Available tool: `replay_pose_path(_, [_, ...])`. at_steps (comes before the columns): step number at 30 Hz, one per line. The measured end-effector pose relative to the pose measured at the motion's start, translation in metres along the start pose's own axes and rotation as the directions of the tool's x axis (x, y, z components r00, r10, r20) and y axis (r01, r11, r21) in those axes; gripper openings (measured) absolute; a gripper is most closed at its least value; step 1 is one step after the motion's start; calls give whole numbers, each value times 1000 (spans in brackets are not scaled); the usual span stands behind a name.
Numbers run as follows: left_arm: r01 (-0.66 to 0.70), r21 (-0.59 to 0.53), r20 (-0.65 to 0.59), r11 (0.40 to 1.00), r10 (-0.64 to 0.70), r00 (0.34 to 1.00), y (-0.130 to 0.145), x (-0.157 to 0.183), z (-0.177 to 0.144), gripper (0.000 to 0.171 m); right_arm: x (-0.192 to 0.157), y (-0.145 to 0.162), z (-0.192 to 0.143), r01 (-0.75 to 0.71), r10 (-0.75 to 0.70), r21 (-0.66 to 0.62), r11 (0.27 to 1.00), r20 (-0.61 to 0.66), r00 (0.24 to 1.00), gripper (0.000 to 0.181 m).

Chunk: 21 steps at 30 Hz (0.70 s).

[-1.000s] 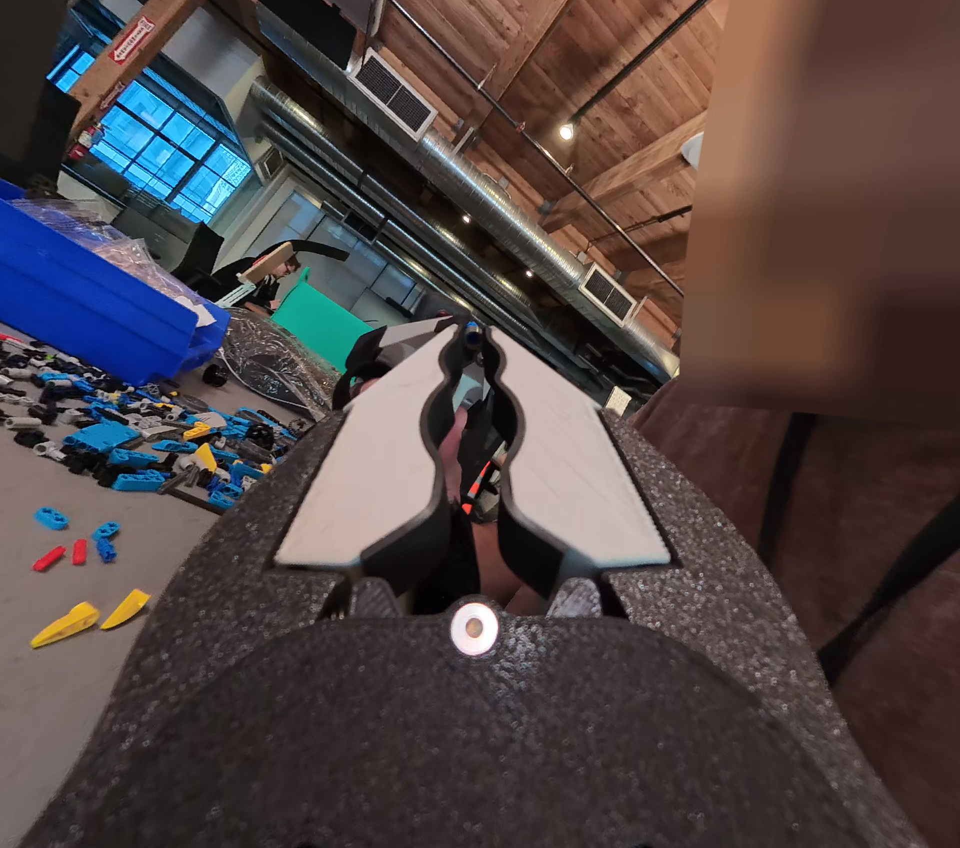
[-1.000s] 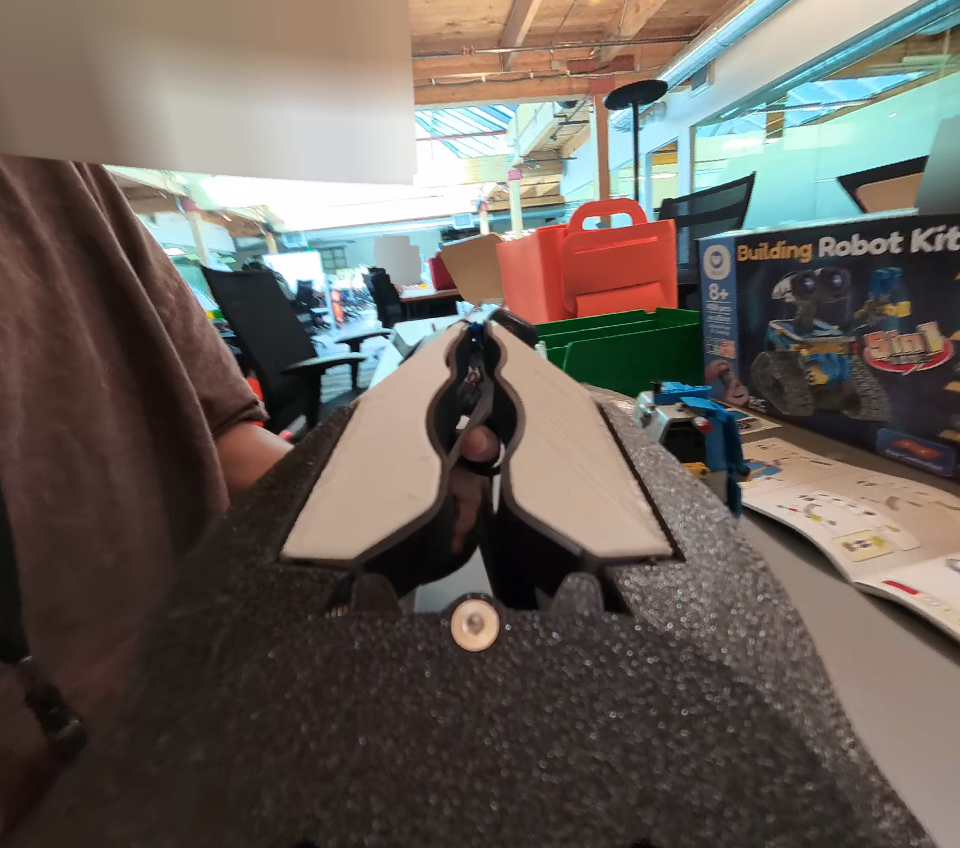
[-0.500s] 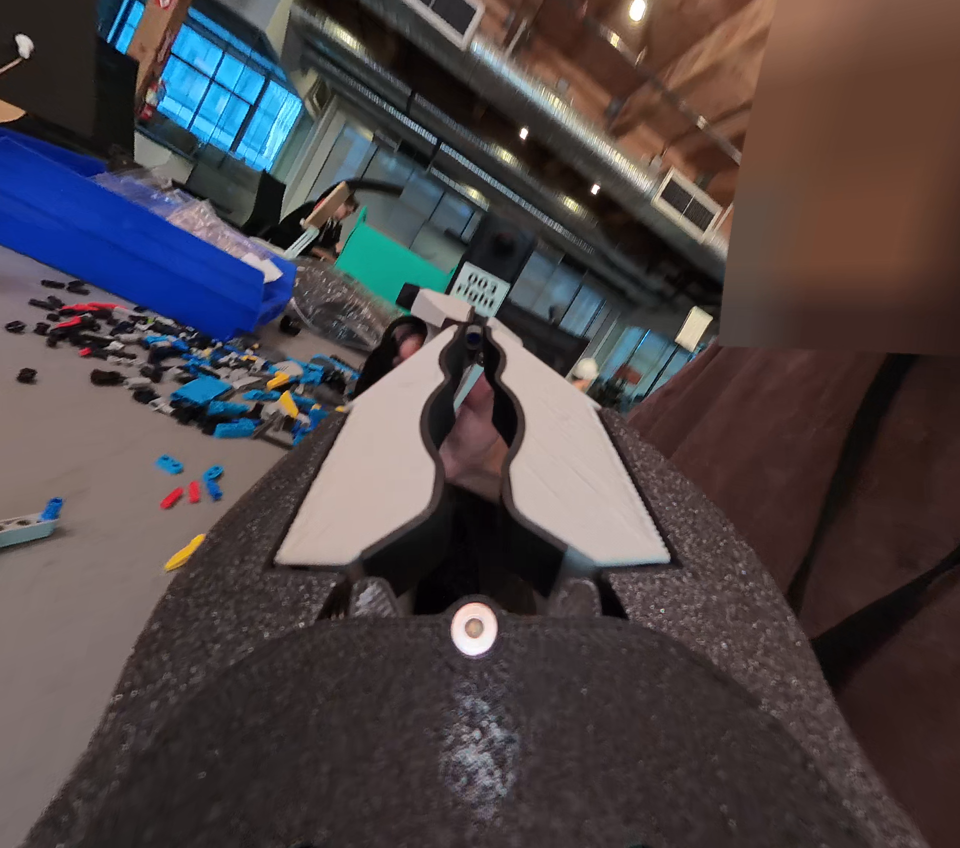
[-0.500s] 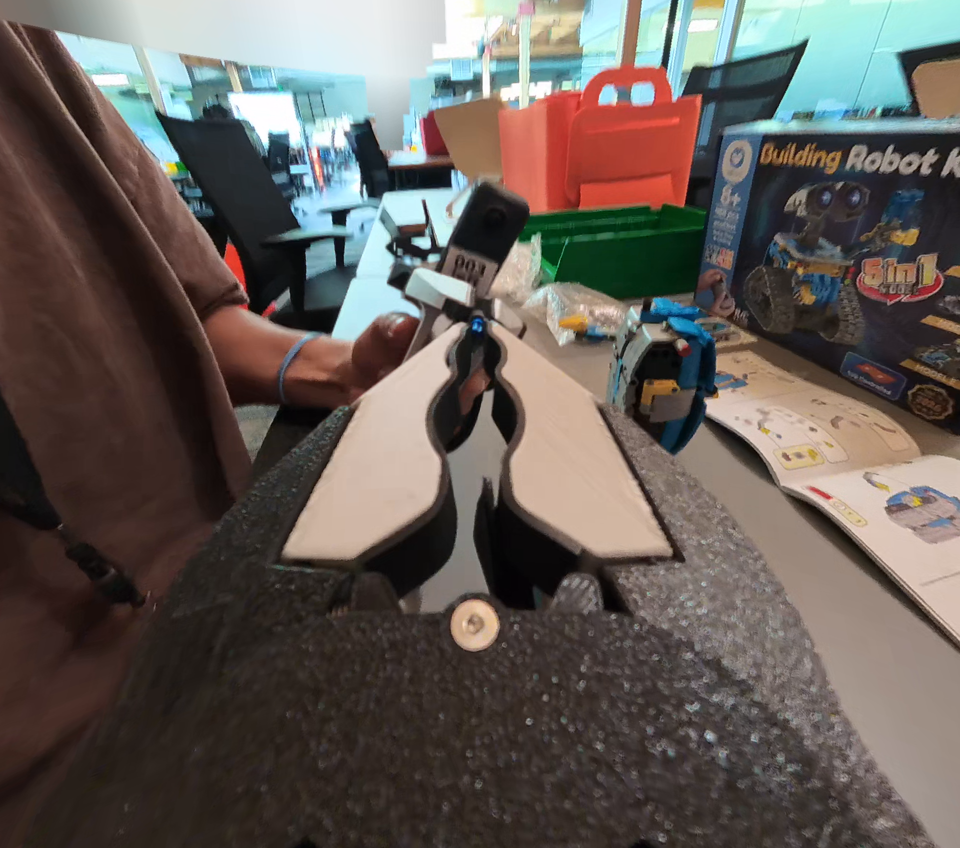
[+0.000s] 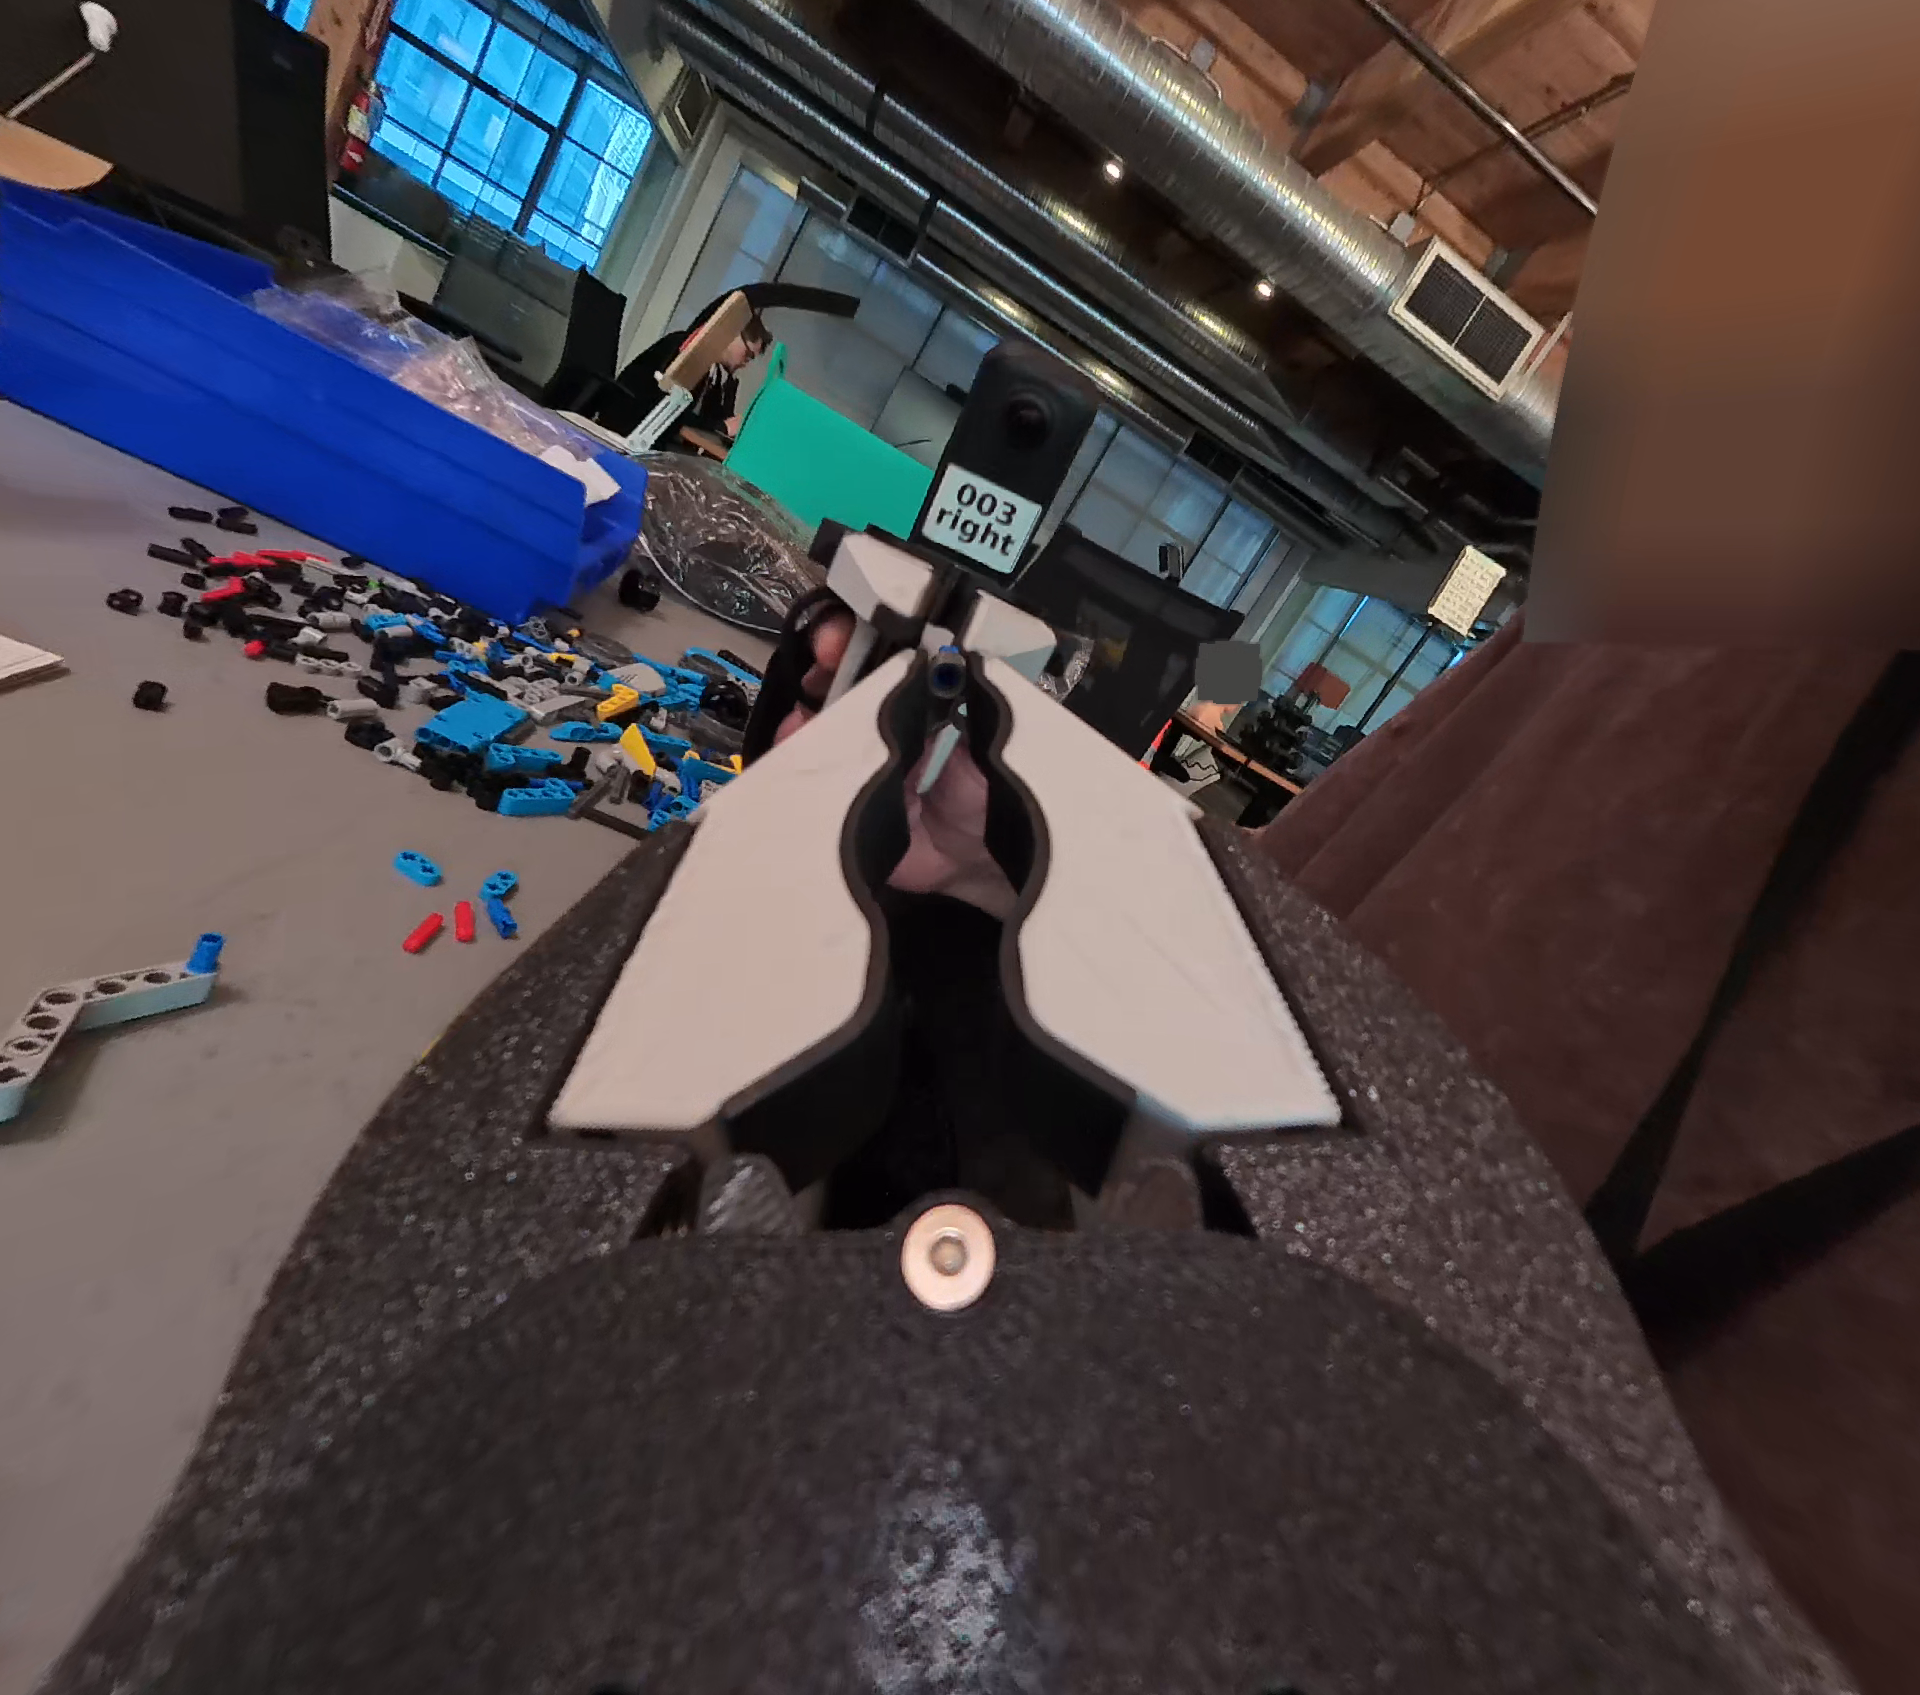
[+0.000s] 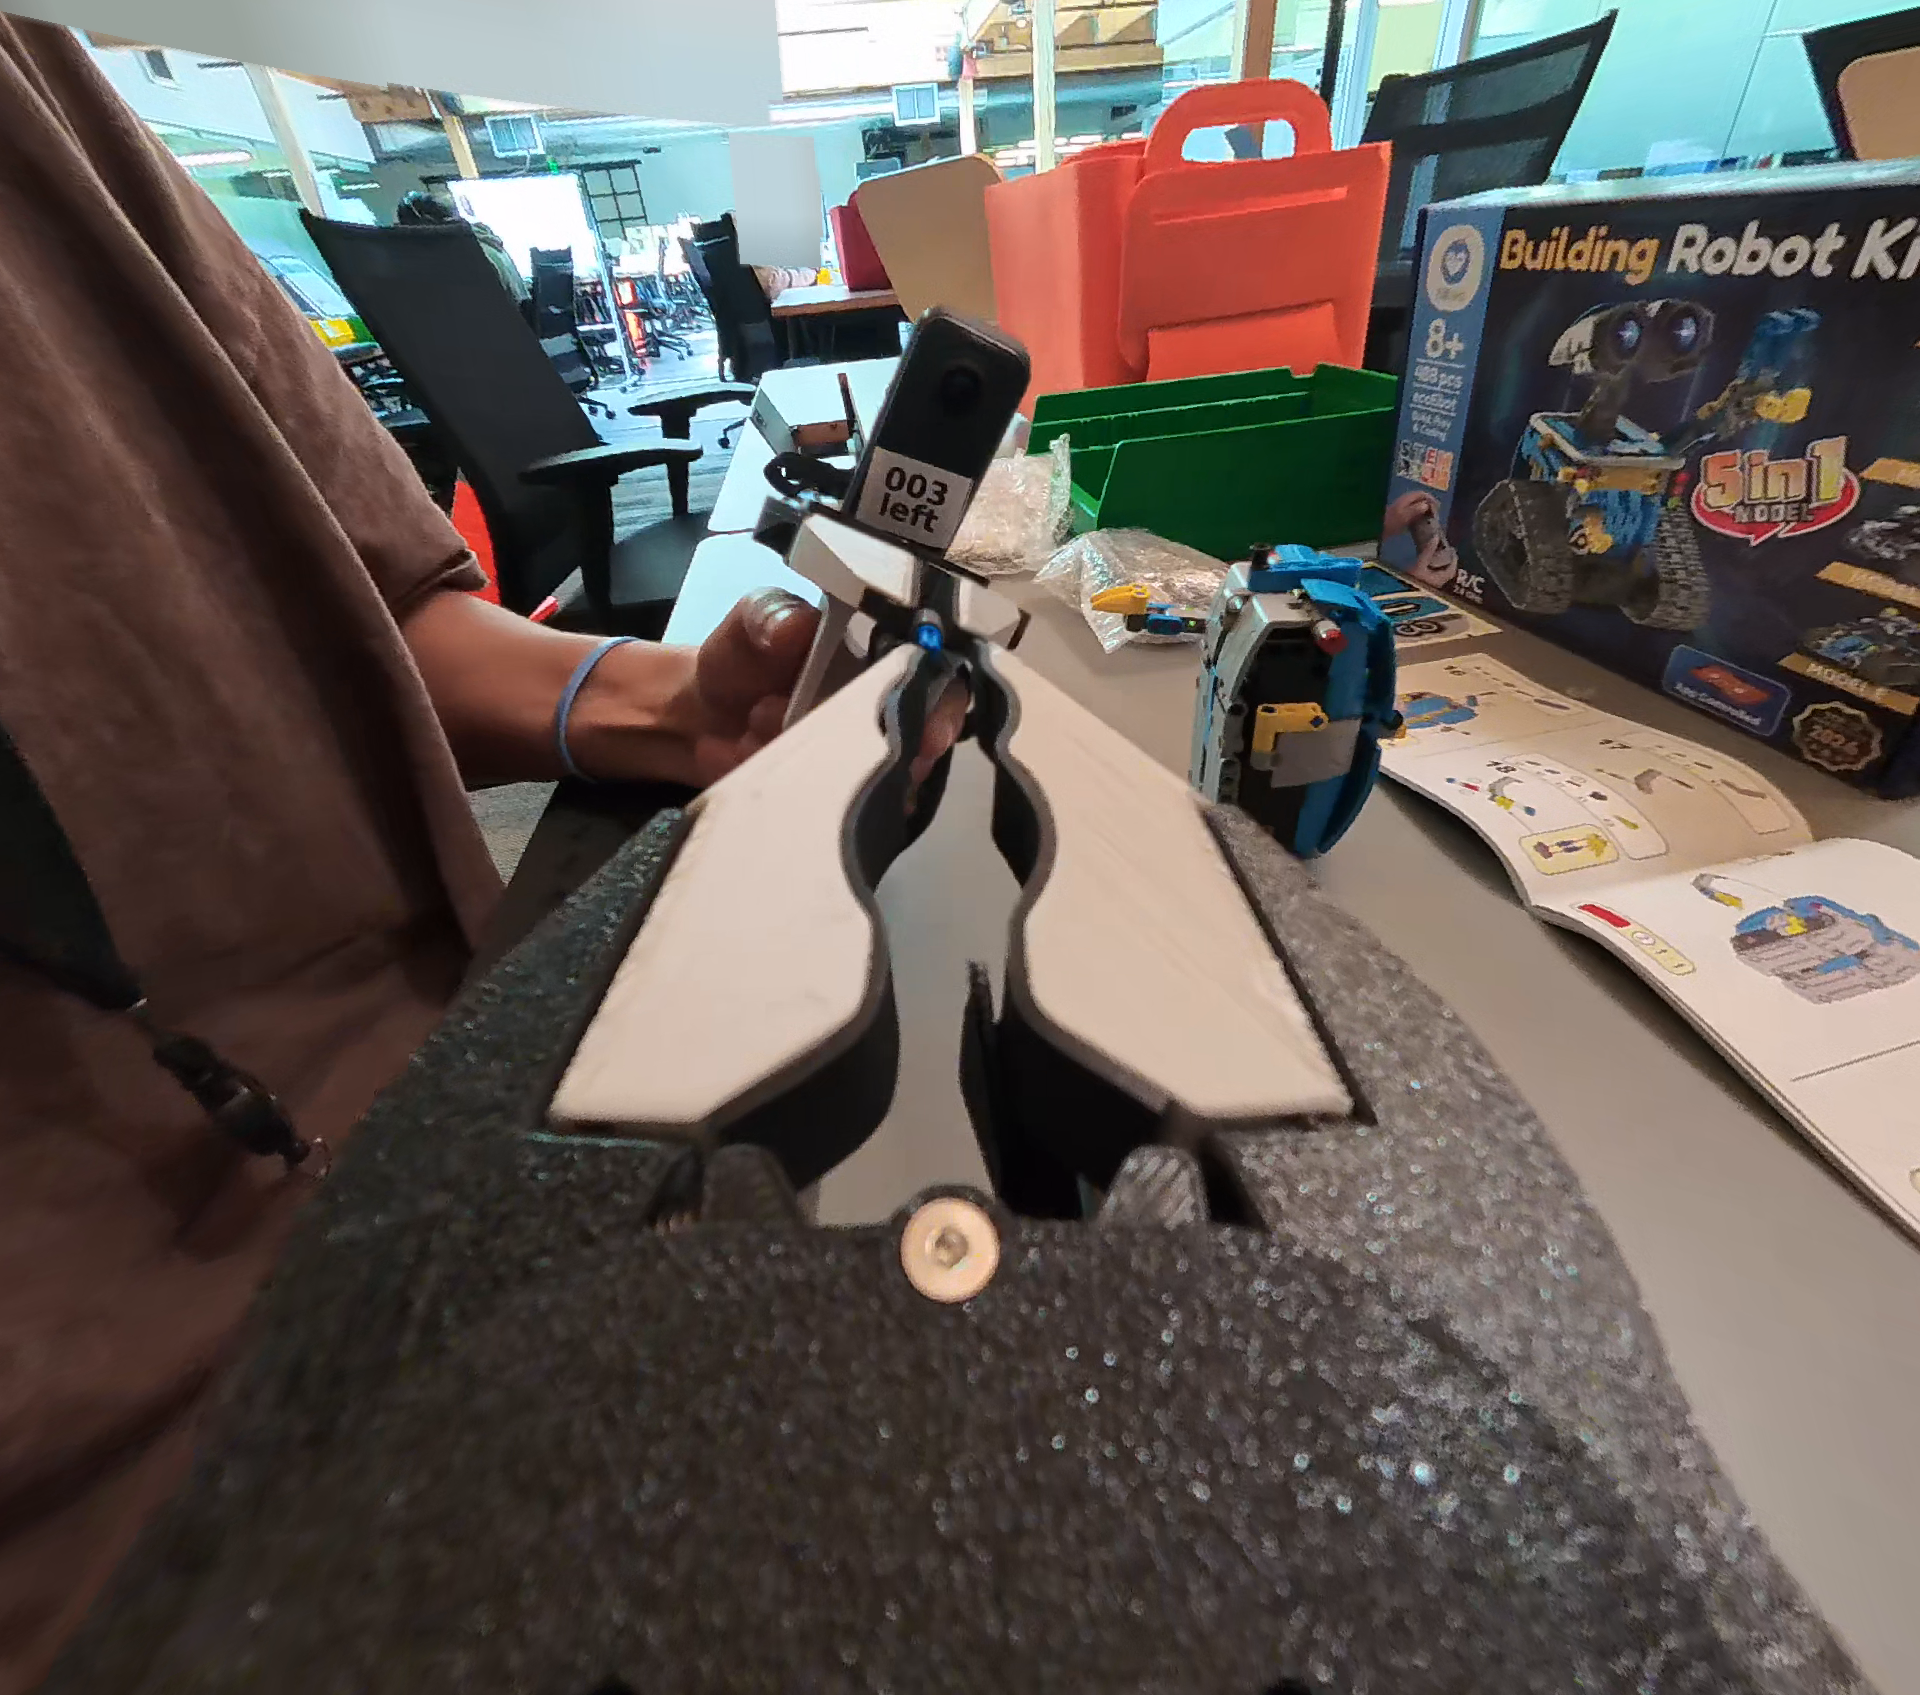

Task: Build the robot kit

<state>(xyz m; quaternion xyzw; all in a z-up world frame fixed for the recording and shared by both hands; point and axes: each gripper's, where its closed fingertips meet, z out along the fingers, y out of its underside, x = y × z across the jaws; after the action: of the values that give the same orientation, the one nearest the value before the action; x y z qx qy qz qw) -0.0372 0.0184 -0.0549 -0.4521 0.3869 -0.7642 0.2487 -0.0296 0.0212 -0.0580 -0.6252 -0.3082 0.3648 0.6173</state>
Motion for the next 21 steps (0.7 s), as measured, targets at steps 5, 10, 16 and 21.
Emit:
replay_pose_path(5, [3,-4,-8,1000,-3,1000,1,2,1,6,-6,2,3,28,-28,-27,999,13,1000,7])
replay_pose_path(10, [-10,-35,6,999,10,1000,7,1,4,6,-9,3,6,22,-21,-36,999,23,999,3])
replay_pose_path(16, [-10,-22,8,1000,11,1000,5,0,3,6,-6,-2,-1,71,-71,-29,997,-1,997,14])
replay_pose_path(21, [-3,-19,-1,1000,3,1000,5,1,3,6,-9,4,2,82,-82,-62,995,7,997,11])
